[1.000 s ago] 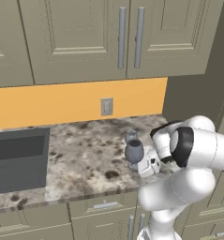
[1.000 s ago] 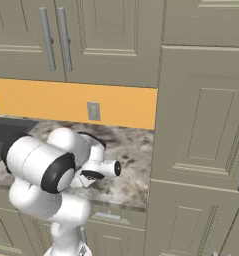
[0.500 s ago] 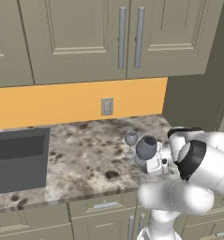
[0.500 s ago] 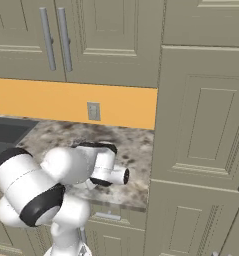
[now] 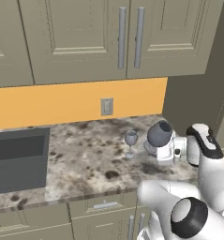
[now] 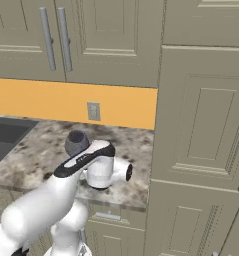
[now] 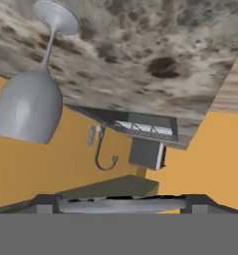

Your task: Retrieve the wine glasses from the counter and place one next to each plate.

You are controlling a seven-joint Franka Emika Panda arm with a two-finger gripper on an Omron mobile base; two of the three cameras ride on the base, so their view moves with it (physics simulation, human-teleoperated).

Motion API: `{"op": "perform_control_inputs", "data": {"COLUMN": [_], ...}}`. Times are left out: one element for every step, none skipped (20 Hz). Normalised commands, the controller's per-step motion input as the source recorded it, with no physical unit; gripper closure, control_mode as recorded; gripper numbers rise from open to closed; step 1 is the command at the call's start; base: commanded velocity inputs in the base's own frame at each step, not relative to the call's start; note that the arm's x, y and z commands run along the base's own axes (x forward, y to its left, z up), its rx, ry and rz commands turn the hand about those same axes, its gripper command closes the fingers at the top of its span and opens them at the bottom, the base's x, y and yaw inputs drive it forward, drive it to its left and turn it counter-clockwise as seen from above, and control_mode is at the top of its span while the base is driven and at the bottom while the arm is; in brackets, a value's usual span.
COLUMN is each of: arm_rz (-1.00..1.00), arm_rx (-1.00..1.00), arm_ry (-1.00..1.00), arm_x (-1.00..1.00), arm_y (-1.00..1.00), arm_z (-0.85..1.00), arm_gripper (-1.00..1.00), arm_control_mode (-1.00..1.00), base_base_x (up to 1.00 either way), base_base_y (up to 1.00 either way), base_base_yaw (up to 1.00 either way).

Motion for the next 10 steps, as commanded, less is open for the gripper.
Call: {"op": "perform_control_inputs", "data": {"arm_rz": [-0.23,-0.25,-0.27,-0.25,-0.24,-0.18,-0.15,-0.12,-0.10,-0.08], "arm_rx": [0.00,0.00,-0.01,-0.01,-0.01,-0.01,0.00,0.00,-0.01,-0.01], "arm_ry": [0.01,0.06,0.09,0.06,0.07,0.15,0.13,0.14,0.10,0.06], "arm_x": [-0.58,-0.68,-0.75,-0.84,-0.84,-0.79,-0.91,-0.87,-0.88,-0.87], "arm_y": [-0.10,-0.10,-0.14,-0.16,-0.16,-0.15,-0.06,-0.08,-0.07,-0.12], "arm_z": [1.00,1.00,1.00,1.00,1.00,1.00,1.00,0.96,0.94,0.94], "arm_gripper": [1.00,1.00,1.00,1.00,1.00,1.00,1.00,1.00,1.00,1.00], "arm_control_mode": [-1.00,-1.00,-1.00,-1.00,-1.00,-1.00,-1.00,-1.00,-1.00,-1.00], "base_base_x": [0.00,0.00,0.00,0.00,0.00,0.00,0.00,0.00,0.00,0.00], "base_base_y": [0.00,0.00,0.00,0.00,0.00,0.00,0.00,0.00,0.00,0.00], "base_base_yaw": [0.00,0.00,0.00,0.00,0.00,0.00,0.00,0.00,0.00,0.00]}}
